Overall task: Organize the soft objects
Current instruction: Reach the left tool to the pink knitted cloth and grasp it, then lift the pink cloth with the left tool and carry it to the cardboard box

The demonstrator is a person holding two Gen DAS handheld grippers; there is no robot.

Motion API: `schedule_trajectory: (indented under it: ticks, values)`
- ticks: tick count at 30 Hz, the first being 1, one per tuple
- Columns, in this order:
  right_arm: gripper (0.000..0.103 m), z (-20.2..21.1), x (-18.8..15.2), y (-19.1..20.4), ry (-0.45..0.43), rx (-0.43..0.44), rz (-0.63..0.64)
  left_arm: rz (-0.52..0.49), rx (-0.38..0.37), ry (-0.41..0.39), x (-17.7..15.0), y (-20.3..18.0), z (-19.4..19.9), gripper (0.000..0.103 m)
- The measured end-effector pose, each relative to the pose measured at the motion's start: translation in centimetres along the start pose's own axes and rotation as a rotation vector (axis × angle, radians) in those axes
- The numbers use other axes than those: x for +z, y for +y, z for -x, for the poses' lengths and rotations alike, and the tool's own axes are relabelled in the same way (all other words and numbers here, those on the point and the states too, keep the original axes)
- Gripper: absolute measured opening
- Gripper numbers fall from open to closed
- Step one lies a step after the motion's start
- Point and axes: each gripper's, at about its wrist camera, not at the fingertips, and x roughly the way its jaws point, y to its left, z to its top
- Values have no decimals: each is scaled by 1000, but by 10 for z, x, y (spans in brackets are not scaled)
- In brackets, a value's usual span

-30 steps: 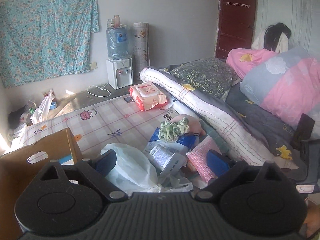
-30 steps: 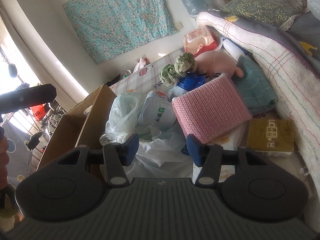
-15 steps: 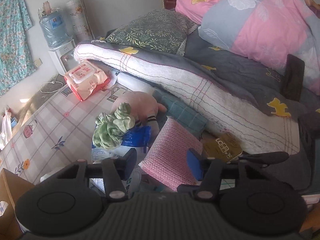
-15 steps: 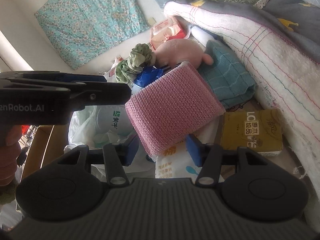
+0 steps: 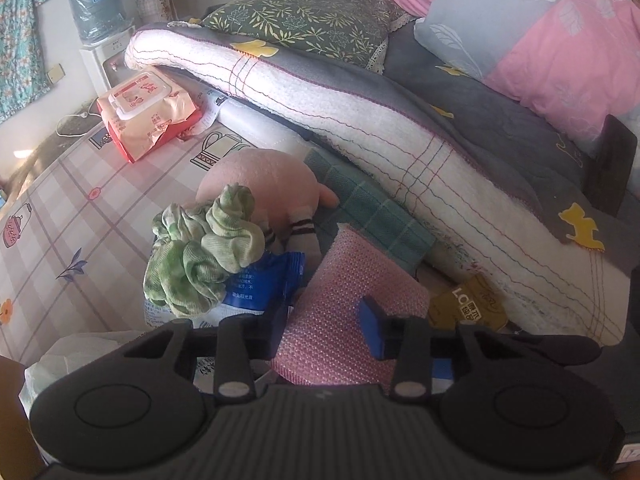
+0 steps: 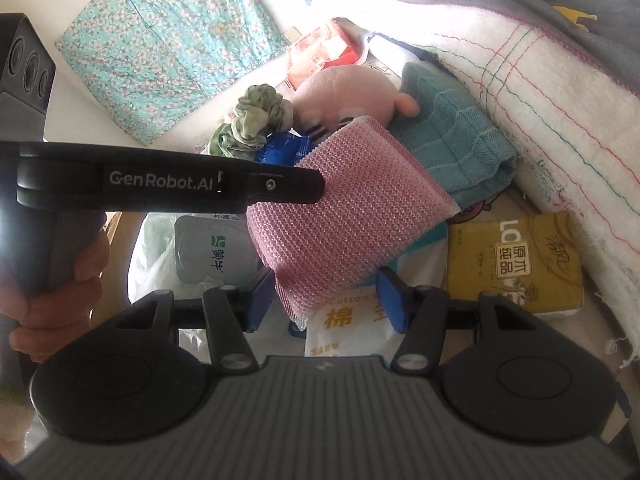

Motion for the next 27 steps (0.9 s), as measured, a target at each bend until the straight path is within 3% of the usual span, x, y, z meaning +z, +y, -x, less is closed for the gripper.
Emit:
schedule_trajectory:
  ticks: [13, 19, 27]
  values:
    - [55, 11, -1, 12, -43, -31, 76, 62, -42, -8, -5, 4, 17, 40]
    - [55, 37, -3, 30, -79, -24, 145, 49, -24, -75, -12, -7, 57, 40]
    - [55, 79, -10, 76, -108, 51, 276, 74, 57, -170, -37, -8, 123, 40]
